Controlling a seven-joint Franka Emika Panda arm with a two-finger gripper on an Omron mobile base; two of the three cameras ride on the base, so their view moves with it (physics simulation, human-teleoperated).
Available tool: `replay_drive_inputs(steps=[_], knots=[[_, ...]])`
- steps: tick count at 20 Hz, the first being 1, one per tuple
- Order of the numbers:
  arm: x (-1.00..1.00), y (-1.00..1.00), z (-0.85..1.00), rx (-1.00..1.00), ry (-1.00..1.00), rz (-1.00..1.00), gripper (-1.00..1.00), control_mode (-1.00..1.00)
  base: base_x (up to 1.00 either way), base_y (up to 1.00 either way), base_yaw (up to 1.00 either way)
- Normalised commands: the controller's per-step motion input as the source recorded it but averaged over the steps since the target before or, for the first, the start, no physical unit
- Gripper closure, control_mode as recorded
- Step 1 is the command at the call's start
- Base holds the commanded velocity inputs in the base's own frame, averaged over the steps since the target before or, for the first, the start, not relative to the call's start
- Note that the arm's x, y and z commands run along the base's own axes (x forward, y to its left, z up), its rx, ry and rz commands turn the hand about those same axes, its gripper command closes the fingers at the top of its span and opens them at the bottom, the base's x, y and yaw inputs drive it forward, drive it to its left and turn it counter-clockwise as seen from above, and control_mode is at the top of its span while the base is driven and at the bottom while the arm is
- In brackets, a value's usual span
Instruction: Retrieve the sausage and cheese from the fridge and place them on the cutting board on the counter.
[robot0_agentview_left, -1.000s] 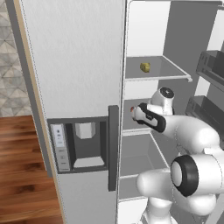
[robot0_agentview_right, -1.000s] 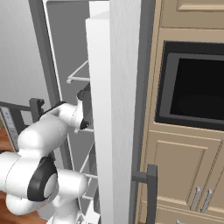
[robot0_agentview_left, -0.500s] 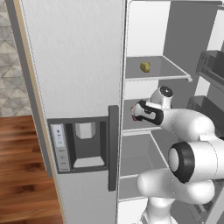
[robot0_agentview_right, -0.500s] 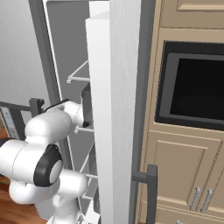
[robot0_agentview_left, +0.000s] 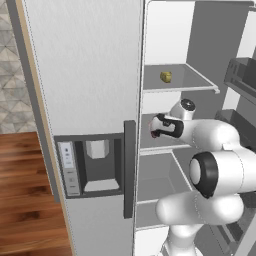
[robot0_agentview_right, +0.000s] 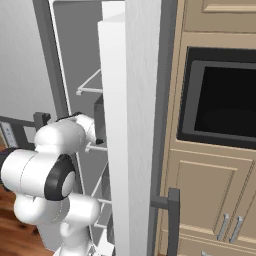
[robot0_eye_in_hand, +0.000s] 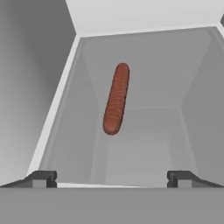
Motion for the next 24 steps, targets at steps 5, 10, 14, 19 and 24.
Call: replay_drive_inputs(steps=[5,10,14,19,24], knots=[[0.17,0.02,-0.19,0.00,0.00,0.00,-1.00,-1.00,0.00,0.00,0.00],[0.20,0.03,-0.13,0.00,0.00,0.00,-1.00,-1.00,0.00,0.00,0.00],[0.17,0.00,-0.14,0.00,0.00,0.00,-1.00,-1.00,0.00,0.00,0.00],[0.27,0.00,-0.06,0.00,0.01,0.00,-1.00,-1.00,0.00,0.00,0.00],[0.28,0.00,-0.10,0.00,0.03,0.00,-1.00,-1.00,0.00,0.00,0.00]])
